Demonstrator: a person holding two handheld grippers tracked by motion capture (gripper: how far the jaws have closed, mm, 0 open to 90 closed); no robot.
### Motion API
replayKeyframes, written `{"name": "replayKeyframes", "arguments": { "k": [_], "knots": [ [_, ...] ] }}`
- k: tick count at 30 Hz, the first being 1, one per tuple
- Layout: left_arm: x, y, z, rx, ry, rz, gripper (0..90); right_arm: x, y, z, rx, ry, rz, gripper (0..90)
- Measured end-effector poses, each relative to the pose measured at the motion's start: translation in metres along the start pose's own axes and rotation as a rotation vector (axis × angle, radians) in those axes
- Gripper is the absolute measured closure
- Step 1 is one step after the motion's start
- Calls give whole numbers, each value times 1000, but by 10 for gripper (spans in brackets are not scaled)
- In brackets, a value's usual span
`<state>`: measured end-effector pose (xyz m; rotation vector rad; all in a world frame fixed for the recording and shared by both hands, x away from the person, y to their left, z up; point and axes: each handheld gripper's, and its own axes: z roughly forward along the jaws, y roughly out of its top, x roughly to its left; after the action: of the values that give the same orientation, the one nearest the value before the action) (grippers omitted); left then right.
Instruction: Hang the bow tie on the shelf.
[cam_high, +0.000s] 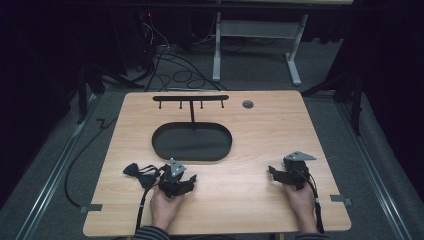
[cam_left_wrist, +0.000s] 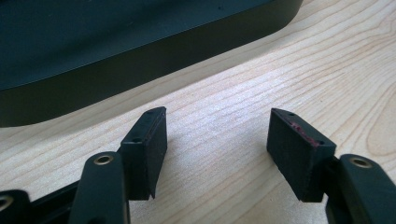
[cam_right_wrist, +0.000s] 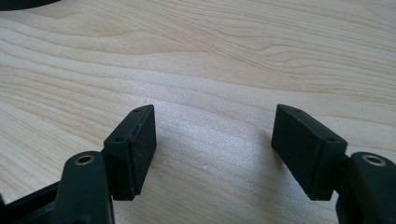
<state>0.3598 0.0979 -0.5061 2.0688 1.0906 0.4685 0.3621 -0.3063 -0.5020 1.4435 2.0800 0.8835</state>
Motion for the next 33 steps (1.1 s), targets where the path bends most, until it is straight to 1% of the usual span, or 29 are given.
{"name": "replayKeyframes", "arguments": {
  "k": [4, 7, 10, 13, 14, 17, 20, 23, 24, 25, 29, 31, 33],
  "knots": [
    [1, -1, -1, -3, 2, -13, 416, 0, 0, 0, 0, 1, 3, 323],
    [1, 0, -2, 4, 5, -18, 420, -1, 0, 0, -1, 4, 4, 323],
    [2, 0, -5, 1, 9, -21, 422, -1, 0, 0, -1, 4, 3, 323],
    [4, 1, -11, -15, -6, -39, 421, 0, 0, 0, 0, 3, 3, 322],
    [4, 1, -11, -15, -6, -39, 421, 0, 0, 0, 0, 3, 3, 322],
    [8, 3, -18, -22, -27, -62, 422, -1, 0, 0, -1, 5, 2, 322],
    [9, 3, -22, -29, -35, -71, 425, 0, 0, 0, -1, 3, 3, 323],
    [10, 5, -28, -41, -41, -74, 430, 0, 0, 0, 1, 4, 2, 323],
    [11, 6, -33, -53, -45, -77, 434, 0, 0, 0, 0, 3, 3, 323],
    [11, 6, -33, -53, -45, -77, 436, 0, 0, 0, 0, 3, 3, 323],
    [13, 9, -42, -72, -54, -85, 449, -1, 0, 0, -1, 5, 2, 322],
    [15, 11, -49, -86, -57, -83, 457, -1, 0, 0, -1, 5, 3, 323],
    [16, 12, -52, -92, -57, -81, 458, -1, 0, 0, -1, 5, 3, 323]
  ]
}}
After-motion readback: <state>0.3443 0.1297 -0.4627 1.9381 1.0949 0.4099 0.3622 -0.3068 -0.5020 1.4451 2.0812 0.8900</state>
